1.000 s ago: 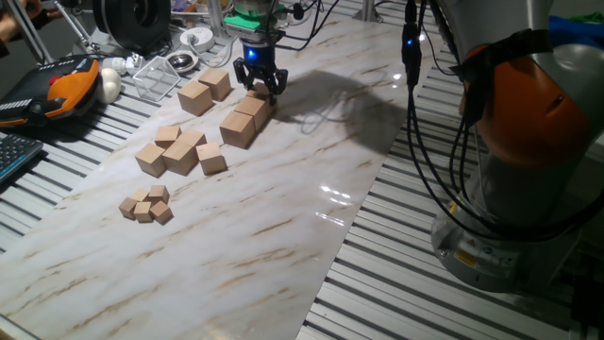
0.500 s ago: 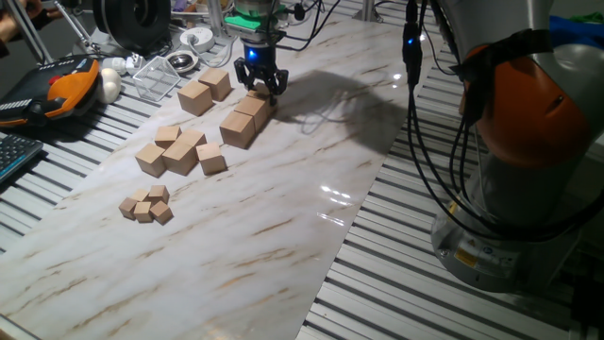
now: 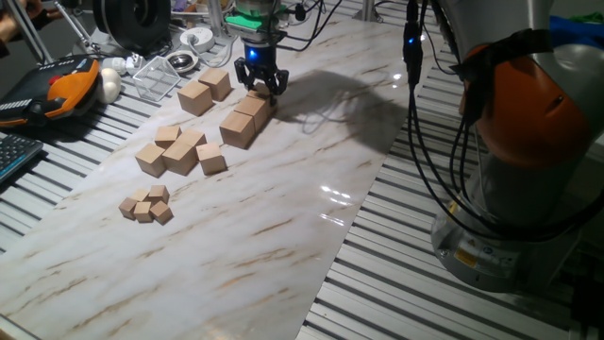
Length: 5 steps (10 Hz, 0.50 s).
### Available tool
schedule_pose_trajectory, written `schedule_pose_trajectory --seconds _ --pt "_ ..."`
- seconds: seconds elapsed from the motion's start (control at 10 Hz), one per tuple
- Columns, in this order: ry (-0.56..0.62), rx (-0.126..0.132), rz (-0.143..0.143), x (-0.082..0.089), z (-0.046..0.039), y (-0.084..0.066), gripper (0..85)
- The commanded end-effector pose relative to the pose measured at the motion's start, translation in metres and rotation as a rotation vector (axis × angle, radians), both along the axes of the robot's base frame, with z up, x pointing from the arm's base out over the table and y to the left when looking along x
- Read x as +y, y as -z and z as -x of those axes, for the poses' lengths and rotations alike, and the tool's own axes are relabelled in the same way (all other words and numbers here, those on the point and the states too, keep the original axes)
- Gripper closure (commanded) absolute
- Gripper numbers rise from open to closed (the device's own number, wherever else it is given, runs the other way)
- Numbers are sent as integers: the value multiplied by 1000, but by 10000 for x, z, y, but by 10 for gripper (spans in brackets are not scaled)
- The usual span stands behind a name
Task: Stack the blocks into a pyramid shape
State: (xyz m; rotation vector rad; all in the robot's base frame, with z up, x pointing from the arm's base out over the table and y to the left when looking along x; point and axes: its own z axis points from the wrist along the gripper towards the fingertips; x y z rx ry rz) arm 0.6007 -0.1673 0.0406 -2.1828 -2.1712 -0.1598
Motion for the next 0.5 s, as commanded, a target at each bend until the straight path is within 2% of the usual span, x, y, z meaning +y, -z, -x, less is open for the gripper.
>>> schedule_pose_trajectory --seconds 0.0,0.4 --pt "-2 -5 0 -4 2 8 850" --pt "-11 -11 -5 -3 2 21 850"
